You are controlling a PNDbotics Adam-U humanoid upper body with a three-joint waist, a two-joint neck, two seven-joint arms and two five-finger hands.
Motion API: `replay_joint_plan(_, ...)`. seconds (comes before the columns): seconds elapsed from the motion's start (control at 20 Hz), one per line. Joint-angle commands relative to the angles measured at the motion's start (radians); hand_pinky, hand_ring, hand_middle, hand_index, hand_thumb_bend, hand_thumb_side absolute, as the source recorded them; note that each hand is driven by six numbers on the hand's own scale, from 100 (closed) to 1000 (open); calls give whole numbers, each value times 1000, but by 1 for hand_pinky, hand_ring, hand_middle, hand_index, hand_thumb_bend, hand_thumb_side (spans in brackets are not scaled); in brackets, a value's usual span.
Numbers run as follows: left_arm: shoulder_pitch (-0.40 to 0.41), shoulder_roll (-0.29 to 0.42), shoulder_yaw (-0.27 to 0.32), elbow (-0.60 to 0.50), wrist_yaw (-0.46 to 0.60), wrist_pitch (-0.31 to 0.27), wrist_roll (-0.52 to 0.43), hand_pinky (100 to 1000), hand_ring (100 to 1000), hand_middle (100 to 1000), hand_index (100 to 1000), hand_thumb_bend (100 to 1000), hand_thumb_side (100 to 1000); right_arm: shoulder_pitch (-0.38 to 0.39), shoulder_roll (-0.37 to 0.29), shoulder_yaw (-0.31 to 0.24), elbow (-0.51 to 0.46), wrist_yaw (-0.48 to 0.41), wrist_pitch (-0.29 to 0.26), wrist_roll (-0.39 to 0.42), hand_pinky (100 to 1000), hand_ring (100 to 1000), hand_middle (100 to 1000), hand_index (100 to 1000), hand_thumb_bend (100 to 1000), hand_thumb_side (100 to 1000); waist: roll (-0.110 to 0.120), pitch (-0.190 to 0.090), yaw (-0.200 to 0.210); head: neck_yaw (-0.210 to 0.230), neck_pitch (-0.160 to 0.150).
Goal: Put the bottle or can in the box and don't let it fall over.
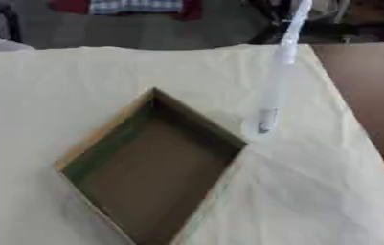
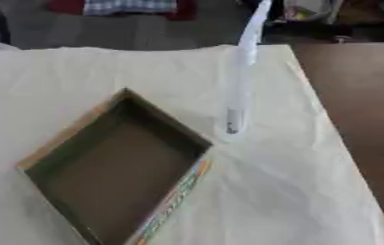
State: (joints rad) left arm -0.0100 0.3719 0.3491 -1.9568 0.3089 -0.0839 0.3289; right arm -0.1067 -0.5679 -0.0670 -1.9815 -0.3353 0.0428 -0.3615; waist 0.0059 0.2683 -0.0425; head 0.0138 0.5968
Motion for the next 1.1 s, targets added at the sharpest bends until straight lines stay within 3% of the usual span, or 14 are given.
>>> replay_joint_plan(0.05,-1,28,7,-10,-4,2,-4,1000,1000,1000,726,100,622,-21,-69,6,-18,22,30,32,974,1000,1000,860,100,470,-1,-24,0,-5,4)
replay_joint_plan(0.65,3,37,0,-3,-4,13,-13,1000,1000,1000,725,100,619,-137,-215,60,-18,62,215,148,991,1000,1000,889,100,470,-2,-48,2,-22,22)
replay_joint_plan(1.1,8,39,-2,1,-3,17,-18,1000,1000,1000,724,100,618,-251,-248,93,-18,86,340,232,1000,1000,1000,958,100,470,-3,-59,4,-32,34)
